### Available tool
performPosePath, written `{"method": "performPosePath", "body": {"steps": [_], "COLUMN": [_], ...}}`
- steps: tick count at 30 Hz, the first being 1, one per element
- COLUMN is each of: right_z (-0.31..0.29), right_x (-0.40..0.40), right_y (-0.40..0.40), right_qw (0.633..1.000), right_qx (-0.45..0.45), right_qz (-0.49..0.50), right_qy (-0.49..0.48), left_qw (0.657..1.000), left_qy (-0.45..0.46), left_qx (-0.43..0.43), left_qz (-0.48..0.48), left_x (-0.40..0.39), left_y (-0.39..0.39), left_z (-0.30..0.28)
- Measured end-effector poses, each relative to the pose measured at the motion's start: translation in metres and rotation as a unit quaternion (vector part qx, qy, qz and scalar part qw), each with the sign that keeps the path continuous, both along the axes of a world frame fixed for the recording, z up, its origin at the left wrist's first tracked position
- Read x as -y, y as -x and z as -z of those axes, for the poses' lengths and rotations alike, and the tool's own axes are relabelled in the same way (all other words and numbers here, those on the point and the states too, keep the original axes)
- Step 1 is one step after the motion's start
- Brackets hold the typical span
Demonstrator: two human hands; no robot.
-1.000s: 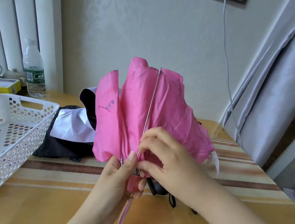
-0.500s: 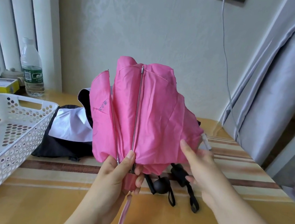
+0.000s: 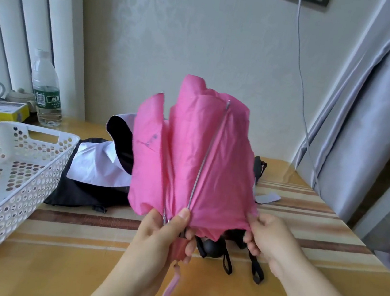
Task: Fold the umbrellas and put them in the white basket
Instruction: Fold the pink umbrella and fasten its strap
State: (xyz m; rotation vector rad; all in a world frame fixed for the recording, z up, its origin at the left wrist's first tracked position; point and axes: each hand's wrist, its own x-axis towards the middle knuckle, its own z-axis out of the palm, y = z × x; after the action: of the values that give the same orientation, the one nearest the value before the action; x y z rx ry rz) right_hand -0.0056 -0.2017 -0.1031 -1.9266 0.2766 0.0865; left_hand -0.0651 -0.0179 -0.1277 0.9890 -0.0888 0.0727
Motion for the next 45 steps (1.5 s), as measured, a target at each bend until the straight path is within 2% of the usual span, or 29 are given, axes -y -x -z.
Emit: {"method": "performPosePath", "body": {"steps": [1, 2, 3, 4, 6, 9, 11, 15, 18, 20, 26, 29, 32, 34, 37, 40, 42, 45], "right_z": [-0.003, -0.008, -0.016, -0.027, -0.051, -0.064, -0.062, -0.054, -0.047, -0.043, -0.026, -0.021, -0.025, -0.032, -0.050, -0.071, -0.082, -0.090], "right_x": [0.000, -0.001, -0.003, -0.009, -0.034, -0.067, -0.077, -0.077, -0.073, -0.071, -0.070, -0.069, -0.062, -0.054, -0.047, -0.050, -0.056, -0.059], "right_y": [0.003, 0.007, 0.015, 0.027, 0.052, 0.061, 0.049, 0.030, 0.027, 0.025, 0.017, 0.016, 0.014, 0.015, 0.012, 0.005, 0.003, 0.001], "right_qw": [0.997, 0.986, 0.968, 0.951, 0.925, 0.898, 0.897, 0.928, 0.950, 0.949, 0.950, 0.955, 0.956, 0.933, 0.860, 0.806, 0.793, 0.796], "right_qx": [-0.017, 0.006, 0.065, 0.146, 0.279, 0.289, 0.258, 0.253, 0.278, 0.302, 0.312, 0.295, 0.285, 0.322, 0.427, 0.450, 0.423, 0.404], "right_qz": [-0.017, -0.028, -0.028, -0.022, -0.058, -0.117, -0.103, -0.056, -0.045, -0.035, 0.005, 0.003, -0.041, -0.050, -0.003, -0.002, -0.090, -0.258], "right_qy": [0.075, 0.167, 0.241, 0.271, 0.253, 0.311, 0.343, 0.269, 0.138, 0.083, -0.007, -0.024, 0.052, 0.151, 0.279, 0.384, 0.428, 0.369], "left_qw": [1.000, 0.998, 0.996, 0.992, 0.985, 0.978, 0.973, 0.969, 0.972, 0.976, 0.996, 0.996, 0.998, 0.997, 0.986, 0.973, 0.967, 0.968], "left_qy": [-0.027, -0.054, -0.080, -0.105, -0.151, -0.193, -0.210, -0.223, -0.213, -0.206, -0.061, -0.053, -0.059, -0.078, -0.161, -0.222, -0.248, -0.250], "left_qx": [0.000, -0.002, -0.005, -0.007, -0.009, -0.001, 0.021, 0.062, 0.058, 0.057, -0.021, -0.007, -0.013, 0.000, 0.032, 0.045, 0.030, 0.027], "left_qz": [-0.013, -0.031, -0.049, -0.064, -0.082, -0.084, -0.089, -0.091, -0.075, -0.044, 0.055, 0.065, 0.029, 0.007, -0.019, -0.031, -0.040, -0.023], "left_x": [0.001, 0.002, 0.003, 0.004, 0.007, 0.012, 0.012, 0.016, 0.018, 0.017, 0.014, 0.015, 0.015, 0.015, 0.015, 0.017, 0.019, 0.021], "left_y": [0.000, 0.000, -0.001, -0.002, -0.002, -0.001, 0.000, 0.002, 0.005, 0.006, 0.004, 0.007, 0.006, 0.006, 0.006, 0.007, 0.008, 0.009], "left_z": [0.001, 0.002, 0.003, 0.005, 0.008, 0.011, 0.009, 0.006, 0.007, 0.006, 0.000, -0.002, -0.001, -0.002, 0.001, 0.004, 0.005, 0.003]}}
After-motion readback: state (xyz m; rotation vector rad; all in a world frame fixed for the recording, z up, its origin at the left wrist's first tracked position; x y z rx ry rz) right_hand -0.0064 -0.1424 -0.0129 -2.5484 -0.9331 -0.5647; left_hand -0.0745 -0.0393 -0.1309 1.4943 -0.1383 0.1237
